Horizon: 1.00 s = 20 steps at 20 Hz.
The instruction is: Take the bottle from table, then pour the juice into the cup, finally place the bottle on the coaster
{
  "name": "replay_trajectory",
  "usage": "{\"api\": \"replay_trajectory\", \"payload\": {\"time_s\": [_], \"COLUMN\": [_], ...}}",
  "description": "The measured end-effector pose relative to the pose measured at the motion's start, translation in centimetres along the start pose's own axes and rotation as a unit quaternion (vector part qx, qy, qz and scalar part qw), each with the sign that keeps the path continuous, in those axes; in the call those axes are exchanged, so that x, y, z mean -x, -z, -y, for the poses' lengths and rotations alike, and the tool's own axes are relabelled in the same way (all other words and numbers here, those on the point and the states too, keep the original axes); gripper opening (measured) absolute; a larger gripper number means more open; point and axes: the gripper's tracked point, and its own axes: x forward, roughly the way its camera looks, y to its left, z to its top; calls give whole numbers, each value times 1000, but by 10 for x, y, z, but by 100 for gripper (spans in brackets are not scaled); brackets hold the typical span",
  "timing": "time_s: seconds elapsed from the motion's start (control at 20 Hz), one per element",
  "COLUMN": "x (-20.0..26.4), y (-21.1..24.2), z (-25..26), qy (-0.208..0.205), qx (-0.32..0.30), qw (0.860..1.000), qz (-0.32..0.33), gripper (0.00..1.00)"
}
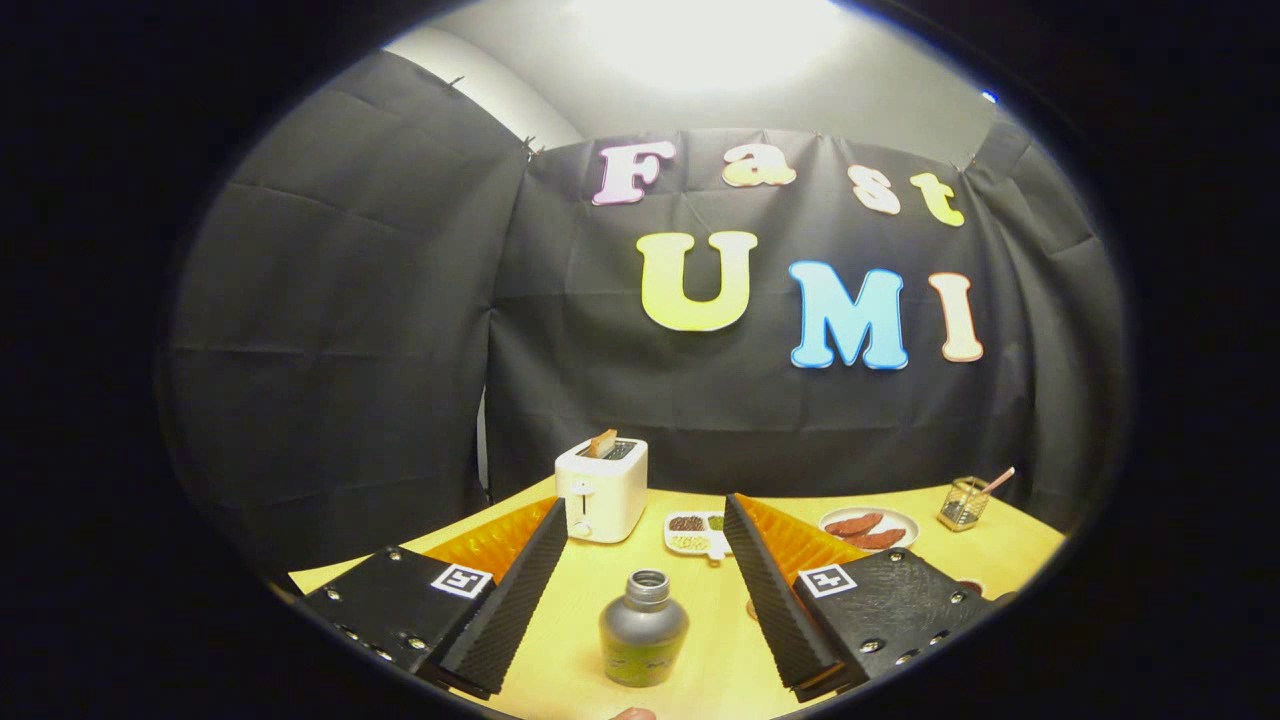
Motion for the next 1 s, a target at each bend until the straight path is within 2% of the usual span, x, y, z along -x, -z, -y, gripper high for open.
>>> {"api": "replay_trajectory", "payload": {"time_s": [0.3, 0.5, 1.0], "x": [-16, -17, -17], "y": [45, 83, 144], "z": [-2, -2, -6], "qy": [30, 38, 65], "qx": [-17, -26, -42], "qw": [999, 996, 987], "qz": [-34, -75, -144], "gripper": [96, 96, 98]}}
